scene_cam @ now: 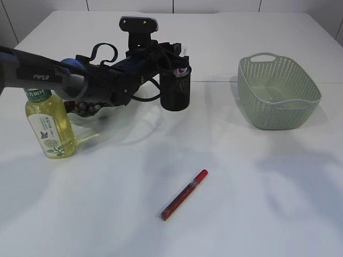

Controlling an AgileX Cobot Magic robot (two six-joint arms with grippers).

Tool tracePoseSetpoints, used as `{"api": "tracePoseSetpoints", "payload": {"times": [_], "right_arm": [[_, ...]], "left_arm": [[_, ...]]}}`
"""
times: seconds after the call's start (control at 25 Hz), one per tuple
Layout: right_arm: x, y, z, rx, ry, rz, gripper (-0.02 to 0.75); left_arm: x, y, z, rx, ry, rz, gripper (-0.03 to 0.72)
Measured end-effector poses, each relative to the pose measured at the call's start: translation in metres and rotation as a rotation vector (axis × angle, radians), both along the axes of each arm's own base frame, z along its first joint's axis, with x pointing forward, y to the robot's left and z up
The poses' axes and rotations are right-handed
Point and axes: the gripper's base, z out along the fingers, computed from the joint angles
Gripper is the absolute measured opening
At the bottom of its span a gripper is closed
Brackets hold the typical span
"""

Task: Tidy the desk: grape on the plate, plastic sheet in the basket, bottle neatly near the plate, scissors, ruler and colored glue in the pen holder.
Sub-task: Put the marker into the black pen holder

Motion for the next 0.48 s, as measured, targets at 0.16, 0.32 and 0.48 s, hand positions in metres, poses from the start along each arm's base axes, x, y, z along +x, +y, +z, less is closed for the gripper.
{"api": "tracePoseSetpoints", "payload": {"times": [0.16, 0.32, 0.48], "right_arm": [[0.000, 0.000, 0.000, 0.000, 0.000, 0.000, 0.260], [0.000, 0.000, 0.000, -0.001, 0.000, 0.000, 0.260], [0.000, 0.000, 0.000, -0.001, 0.000, 0.000, 0.260]], "left_arm": [[0.001, -0.001, 0.001, 0.022, 0.013, -0.009, 0.262], [0.000, -0.001, 0.004, 0.047, 0.059, -0.009, 0.265], [-0.008, 0.003, 0.032, 0.131, 0.157, -0.021, 0.265]]}}
